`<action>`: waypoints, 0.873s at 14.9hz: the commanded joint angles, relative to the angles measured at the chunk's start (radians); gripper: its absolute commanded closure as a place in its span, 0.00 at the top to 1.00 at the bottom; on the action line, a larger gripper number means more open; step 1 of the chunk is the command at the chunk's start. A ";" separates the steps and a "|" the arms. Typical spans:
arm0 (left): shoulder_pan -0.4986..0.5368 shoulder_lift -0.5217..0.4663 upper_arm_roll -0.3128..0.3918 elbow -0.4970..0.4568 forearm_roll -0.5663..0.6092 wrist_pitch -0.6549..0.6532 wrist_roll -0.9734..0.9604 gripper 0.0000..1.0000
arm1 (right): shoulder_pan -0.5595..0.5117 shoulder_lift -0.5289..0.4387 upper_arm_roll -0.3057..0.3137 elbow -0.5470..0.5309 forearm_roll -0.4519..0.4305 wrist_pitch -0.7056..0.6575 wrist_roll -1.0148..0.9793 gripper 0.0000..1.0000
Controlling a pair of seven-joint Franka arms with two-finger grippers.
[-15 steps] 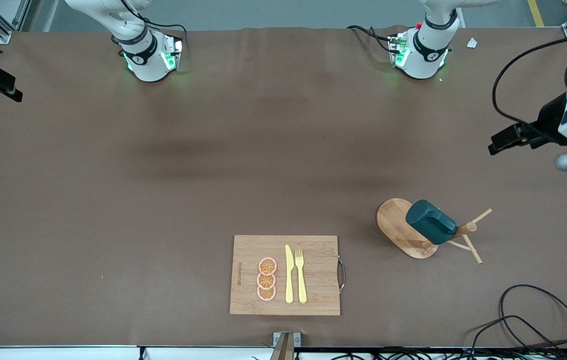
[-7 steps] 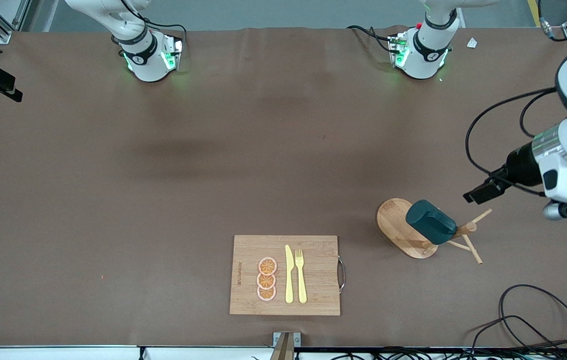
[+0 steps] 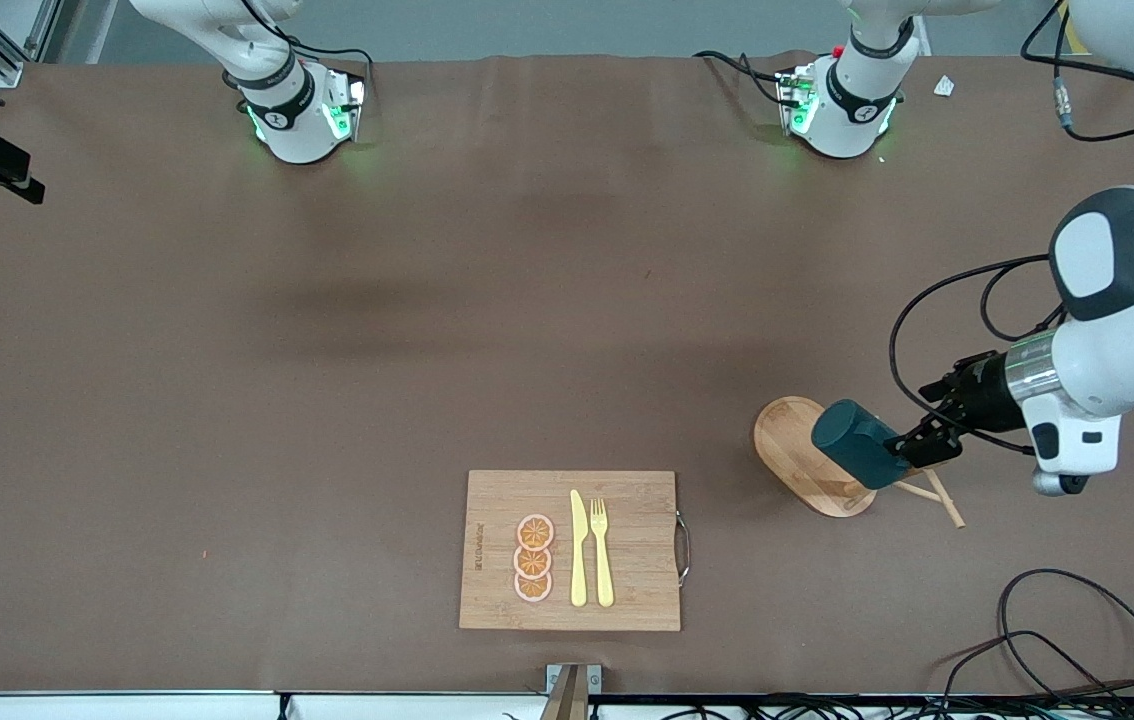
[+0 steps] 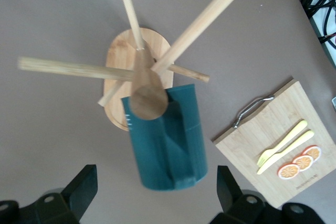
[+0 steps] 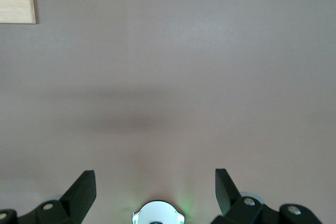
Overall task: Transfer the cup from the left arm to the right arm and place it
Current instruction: 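Close the left gripper on the teal mug body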
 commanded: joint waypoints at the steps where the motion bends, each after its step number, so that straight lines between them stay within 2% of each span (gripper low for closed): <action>1: -0.001 0.028 0.000 0.029 -0.040 0.029 -0.023 1.00 | 0.005 -0.018 -0.004 -0.010 -0.007 0.000 -0.013 1.00; 9: -0.007 0.085 0.000 0.027 -0.053 0.043 -0.029 1.00 | 0.005 -0.018 -0.004 -0.010 -0.007 0.000 -0.013 1.00; 13: -0.006 0.108 0.000 0.027 -0.114 0.069 -0.029 1.00 | 0.006 -0.018 -0.004 -0.010 -0.007 0.000 -0.013 1.00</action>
